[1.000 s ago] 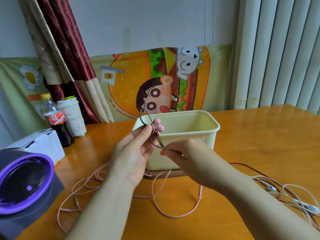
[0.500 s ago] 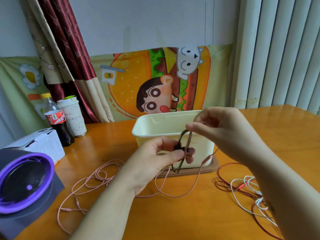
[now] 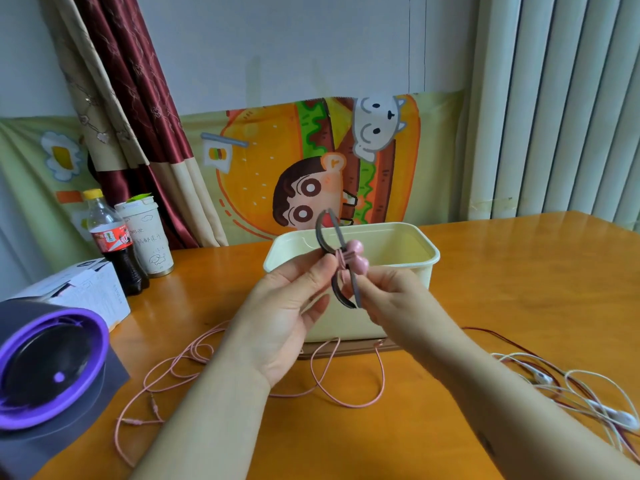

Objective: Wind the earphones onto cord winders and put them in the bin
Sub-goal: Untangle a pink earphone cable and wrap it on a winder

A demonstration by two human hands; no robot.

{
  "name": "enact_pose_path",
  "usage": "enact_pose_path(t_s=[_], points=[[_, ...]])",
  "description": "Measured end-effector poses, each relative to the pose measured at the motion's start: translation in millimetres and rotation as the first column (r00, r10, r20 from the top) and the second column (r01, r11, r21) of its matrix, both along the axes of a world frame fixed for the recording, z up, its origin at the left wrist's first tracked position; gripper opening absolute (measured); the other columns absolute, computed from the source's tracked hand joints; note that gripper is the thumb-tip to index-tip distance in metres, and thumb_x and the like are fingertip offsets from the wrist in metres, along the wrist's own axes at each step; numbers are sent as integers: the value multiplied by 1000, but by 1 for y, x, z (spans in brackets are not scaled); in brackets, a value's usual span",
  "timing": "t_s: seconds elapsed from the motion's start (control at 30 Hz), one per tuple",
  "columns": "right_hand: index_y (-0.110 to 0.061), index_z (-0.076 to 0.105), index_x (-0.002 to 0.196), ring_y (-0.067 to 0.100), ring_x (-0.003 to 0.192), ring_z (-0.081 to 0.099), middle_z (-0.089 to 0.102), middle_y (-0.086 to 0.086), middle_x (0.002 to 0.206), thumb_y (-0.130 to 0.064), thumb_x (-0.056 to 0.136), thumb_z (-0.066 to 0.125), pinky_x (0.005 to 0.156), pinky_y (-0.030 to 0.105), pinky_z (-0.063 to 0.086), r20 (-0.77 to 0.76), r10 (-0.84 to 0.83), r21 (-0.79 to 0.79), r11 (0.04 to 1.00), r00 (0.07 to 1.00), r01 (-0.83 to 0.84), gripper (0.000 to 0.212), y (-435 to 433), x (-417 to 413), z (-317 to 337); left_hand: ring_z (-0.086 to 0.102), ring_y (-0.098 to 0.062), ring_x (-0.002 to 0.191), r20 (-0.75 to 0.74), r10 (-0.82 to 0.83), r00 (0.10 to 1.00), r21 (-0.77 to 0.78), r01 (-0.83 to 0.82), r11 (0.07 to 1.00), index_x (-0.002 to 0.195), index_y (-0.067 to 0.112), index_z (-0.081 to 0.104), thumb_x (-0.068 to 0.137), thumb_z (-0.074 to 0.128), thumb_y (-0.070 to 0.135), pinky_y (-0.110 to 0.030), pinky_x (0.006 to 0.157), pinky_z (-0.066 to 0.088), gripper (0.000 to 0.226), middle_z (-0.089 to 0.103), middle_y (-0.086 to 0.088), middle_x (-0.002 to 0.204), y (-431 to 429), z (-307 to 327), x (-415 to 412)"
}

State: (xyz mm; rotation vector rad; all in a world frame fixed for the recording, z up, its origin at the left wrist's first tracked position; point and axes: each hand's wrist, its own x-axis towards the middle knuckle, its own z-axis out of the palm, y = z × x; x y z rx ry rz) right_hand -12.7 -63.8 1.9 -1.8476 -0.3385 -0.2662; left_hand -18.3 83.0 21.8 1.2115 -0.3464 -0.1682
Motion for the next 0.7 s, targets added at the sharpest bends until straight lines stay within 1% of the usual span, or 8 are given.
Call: enact_pose_path(t_s=[0.07,0.13,0.2,0.3,0.43,0.53,0.63,0.7], points=[[-3,66,75,15,53,27,34,5,58,-36,97,47,48,25,23,32,10,-118,993,999,-6,44,6,-2,-2,62,-8,96,-50,76,996,-48,-79,996,97,21,76,77,63,30,-26,84,41,26,74,5,96,2,-3,3],[-15,69,79,15,53,29,35,6,59,-30,99,43,51,30,24,25,62,-200,978,998,-55,36,8,-5,-2,64,-9,95,-74,91,993,-119,-99,988,93,21,78,77,62,27,-27,89,45,23,74,4,94,3,-3,5],[-16,70,85,10,49,30,36,-3,54,-27,99,45,49,25,25,9,91,-259,962,996,-86,31,8,-7,0,63,-10,98,-84,110,990,-154,-122,981,90,21,80,77,62,26,-29,96,44,22,74,3,95,5,-4,8],[-15,72,91,6,45,36,46,-10,51,-24,96,52,45,15,29,29,89,-384,921,996,-71,22,7,-10,4,62,-11,98,-96,145,985,-162,-159,974,88,19,80,76,63,24,-28,95,46,22,75,1,95,6,-7,11],[-19,72,99,5,61,54,64,-10,72,-24,96,50,56,16,42,97,49,-558,830,994,13,22,3,-15,11,62,-10,95,-100,165,981,-148,-179,973,91,17,78,77,63,24,-24,85,49,22,75,3,93,4,-11,13],[-25,70,104,12,80,62,70,-7,92,-26,97,48,74,29,52,151,15,-682,726,988,93,23,-1,-20,17,64,-9,93,-128,155,979,-156,-175,972,95,16,75,78,63,24,-21,81,54,23,75,3,95,1,-13,13],[-29,68,108,13,86,62,68,-8,98,-28,99,46,76,25,51,231,-7,-738,651,973,180,23,-6,-24,24,67,-11,92,-197,127,972,-206,-168,964,87,15,79,77,64,23,-25,84,55,20,75,-1,99,0,-15,15],[-29,68,107,14,85,62,68,-7,96,-31,99,45,75,27,51,257,9,-750,632,966,194,24,-6,-28,29,68,-10,91,-200,112,973,-205,-153,967,90,15,79,79,64,22,-26,83,58,20,75,-1,99,0,-17,15]])
